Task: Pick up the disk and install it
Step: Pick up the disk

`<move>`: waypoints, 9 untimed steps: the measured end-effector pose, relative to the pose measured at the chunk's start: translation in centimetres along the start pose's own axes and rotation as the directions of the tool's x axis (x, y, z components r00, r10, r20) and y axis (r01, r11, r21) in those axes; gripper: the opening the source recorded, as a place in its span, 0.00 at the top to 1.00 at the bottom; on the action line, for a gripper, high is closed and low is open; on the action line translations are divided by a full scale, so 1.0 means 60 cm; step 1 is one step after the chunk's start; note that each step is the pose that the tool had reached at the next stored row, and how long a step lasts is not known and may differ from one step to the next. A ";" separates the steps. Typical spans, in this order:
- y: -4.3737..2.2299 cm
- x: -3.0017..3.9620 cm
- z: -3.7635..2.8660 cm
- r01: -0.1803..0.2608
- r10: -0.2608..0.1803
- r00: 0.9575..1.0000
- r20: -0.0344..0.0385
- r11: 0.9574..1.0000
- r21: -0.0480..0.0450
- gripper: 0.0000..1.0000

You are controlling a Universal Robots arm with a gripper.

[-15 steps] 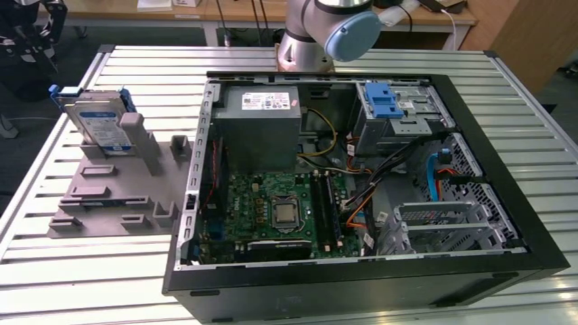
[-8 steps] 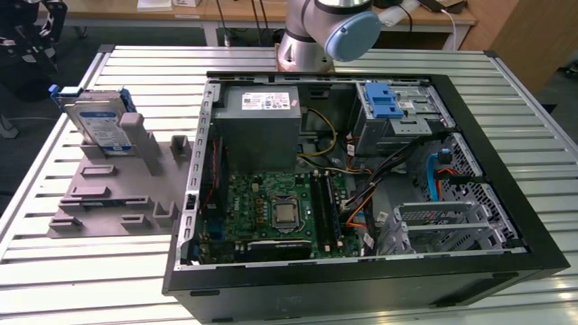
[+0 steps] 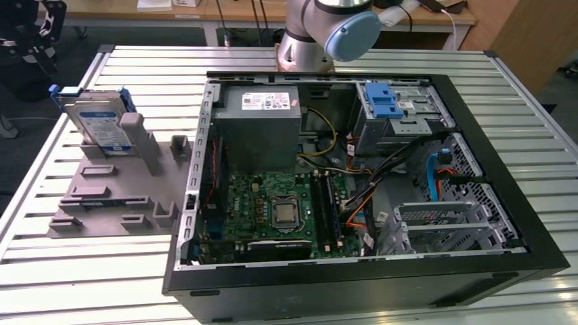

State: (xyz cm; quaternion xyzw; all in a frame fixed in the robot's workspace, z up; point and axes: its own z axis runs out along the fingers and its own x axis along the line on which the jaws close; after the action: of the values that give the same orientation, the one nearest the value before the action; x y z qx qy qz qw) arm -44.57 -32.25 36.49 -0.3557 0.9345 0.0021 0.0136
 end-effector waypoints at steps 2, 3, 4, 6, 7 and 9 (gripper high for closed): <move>0.000 0.000 0.000 0.023 -0.023 1.000 0.000 1.000 -0.001 0.89; 0.000 0.000 0.000 0.034 -0.034 0.999 0.000 0.999 -0.001 0.89; 0.000 0.000 0.000 0.046 -0.046 0.999 0.000 0.999 -0.001 0.89; 0.000 0.000 0.000 0.069 -0.069 0.998 0.000 0.998 -0.002 0.89; 0.000 0.000 0.000 0.082 -0.082 0.997 0.001 0.997 -0.002 0.89; 0.000 0.000 0.000 0.108 -0.108 0.994 0.001 0.994 -0.003 0.89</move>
State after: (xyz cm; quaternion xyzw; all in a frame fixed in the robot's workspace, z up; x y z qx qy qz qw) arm -44.57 -32.28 36.46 -0.4057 0.9139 0.0029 0.0134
